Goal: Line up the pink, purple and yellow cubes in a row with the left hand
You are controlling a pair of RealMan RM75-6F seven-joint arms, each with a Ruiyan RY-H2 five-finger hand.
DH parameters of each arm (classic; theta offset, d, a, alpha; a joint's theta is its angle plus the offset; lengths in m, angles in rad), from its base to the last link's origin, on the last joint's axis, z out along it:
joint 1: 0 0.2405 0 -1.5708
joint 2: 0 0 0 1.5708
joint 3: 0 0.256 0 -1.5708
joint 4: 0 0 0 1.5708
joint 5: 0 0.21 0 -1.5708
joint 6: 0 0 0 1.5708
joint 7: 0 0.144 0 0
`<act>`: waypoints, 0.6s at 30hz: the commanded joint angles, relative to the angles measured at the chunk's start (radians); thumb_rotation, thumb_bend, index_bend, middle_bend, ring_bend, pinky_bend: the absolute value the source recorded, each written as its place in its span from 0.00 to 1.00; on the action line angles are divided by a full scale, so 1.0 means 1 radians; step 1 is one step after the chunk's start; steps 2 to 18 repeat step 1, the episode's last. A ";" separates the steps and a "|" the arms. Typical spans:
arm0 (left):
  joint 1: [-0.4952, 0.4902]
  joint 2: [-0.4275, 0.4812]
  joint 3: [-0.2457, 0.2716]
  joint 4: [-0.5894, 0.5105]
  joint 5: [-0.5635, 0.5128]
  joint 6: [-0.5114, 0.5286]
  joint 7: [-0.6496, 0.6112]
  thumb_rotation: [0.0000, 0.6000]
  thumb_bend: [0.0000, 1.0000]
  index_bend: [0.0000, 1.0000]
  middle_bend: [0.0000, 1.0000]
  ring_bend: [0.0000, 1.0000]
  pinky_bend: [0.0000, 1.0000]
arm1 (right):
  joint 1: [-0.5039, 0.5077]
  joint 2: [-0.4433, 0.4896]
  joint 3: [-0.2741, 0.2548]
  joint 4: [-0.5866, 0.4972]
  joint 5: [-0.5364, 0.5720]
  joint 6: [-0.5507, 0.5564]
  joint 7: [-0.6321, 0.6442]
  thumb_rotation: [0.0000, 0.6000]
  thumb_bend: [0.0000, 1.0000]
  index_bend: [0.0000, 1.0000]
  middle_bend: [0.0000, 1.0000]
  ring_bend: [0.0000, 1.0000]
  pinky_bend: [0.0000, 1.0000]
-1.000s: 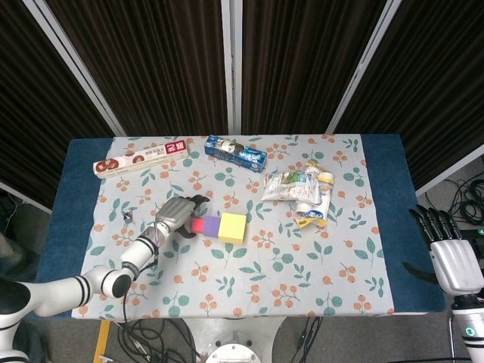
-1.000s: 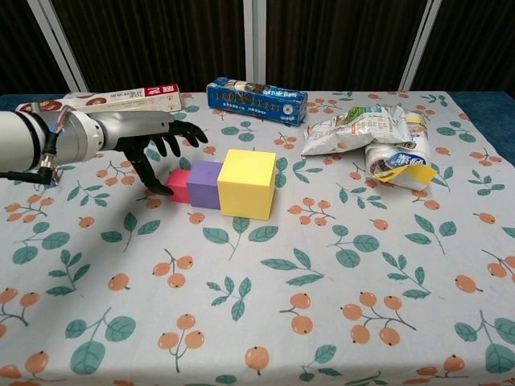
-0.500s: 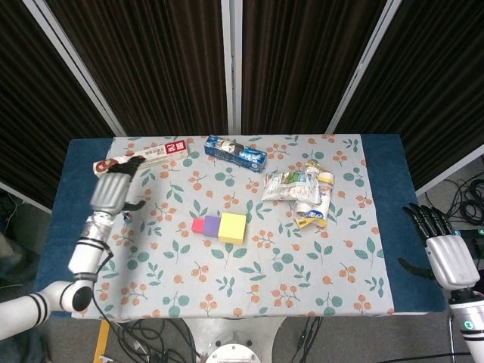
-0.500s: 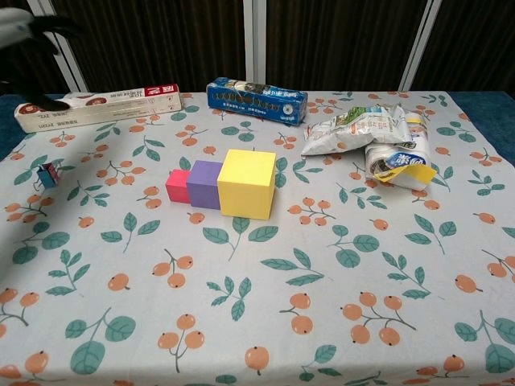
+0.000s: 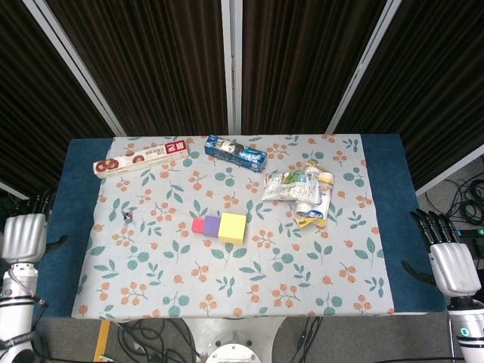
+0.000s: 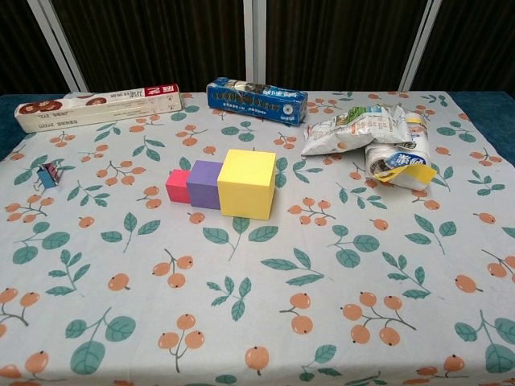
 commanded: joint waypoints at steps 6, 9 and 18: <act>0.048 0.033 0.024 -0.070 0.024 0.050 0.028 1.00 0.19 0.16 0.21 0.20 0.19 | -0.013 -0.001 0.003 -0.008 0.011 0.016 -0.022 1.00 0.08 0.00 0.05 0.00 0.00; 0.048 0.033 0.024 -0.070 0.024 0.050 0.028 1.00 0.19 0.16 0.21 0.20 0.19 | -0.013 -0.001 0.003 -0.008 0.011 0.016 -0.022 1.00 0.08 0.00 0.05 0.00 0.00; 0.048 0.033 0.024 -0.070 0.024 0.050 0.028 1.00 0.19 0.16 0.21 0.20 0.19 | -0.013 -0.001 0.003 -0.008 0.011 0.016 -0.022 1.00 0.08 0.00 0.05 0.00 0.00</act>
